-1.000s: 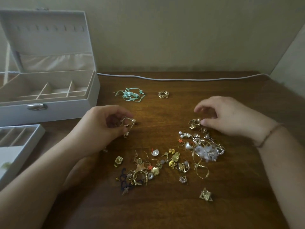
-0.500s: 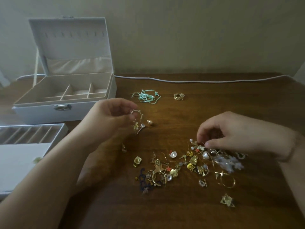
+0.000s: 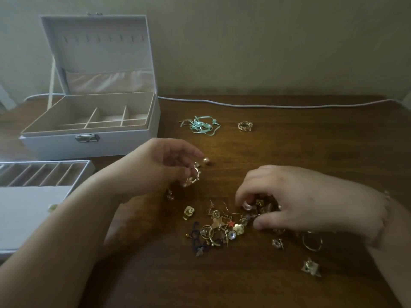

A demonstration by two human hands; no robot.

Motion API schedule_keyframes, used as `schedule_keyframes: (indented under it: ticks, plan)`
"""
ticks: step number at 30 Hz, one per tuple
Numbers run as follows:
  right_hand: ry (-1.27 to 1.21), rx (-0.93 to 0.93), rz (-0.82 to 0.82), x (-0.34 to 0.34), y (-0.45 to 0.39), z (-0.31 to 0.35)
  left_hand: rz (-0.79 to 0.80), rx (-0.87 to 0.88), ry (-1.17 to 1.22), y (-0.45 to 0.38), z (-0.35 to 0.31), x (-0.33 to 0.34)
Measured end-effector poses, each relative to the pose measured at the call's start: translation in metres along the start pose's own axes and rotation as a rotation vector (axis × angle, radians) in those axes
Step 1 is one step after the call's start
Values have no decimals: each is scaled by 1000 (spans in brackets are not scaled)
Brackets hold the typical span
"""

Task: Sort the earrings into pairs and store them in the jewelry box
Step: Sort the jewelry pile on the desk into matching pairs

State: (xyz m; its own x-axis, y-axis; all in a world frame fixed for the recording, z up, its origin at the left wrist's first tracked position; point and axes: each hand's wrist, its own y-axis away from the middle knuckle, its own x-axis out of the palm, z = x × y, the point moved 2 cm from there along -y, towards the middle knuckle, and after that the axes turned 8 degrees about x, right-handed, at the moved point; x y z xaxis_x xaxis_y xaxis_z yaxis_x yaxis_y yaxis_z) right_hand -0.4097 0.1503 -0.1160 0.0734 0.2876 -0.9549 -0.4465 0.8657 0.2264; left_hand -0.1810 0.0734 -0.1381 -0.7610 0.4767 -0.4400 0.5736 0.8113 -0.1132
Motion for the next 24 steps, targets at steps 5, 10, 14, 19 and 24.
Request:
schedule_keyframes:
  ticks: [5,10,14,19,24]
  plan:
    - [-35,67,-22,-3,5,-20,161,-34,30,5,-5,-2]
    - [-28,139,-59,-9,6,-29,113,-60,97,8,-5,-15]
    - [-323,121,-315,-8,-2,-5,148,-56,202,6,-10,1]
    - [-549,147,-422,5,-16,21,202,-33,304,3,-15,17]
    - [-759,195,-425,7,-21,16,165,-6,309,2,-15,19]
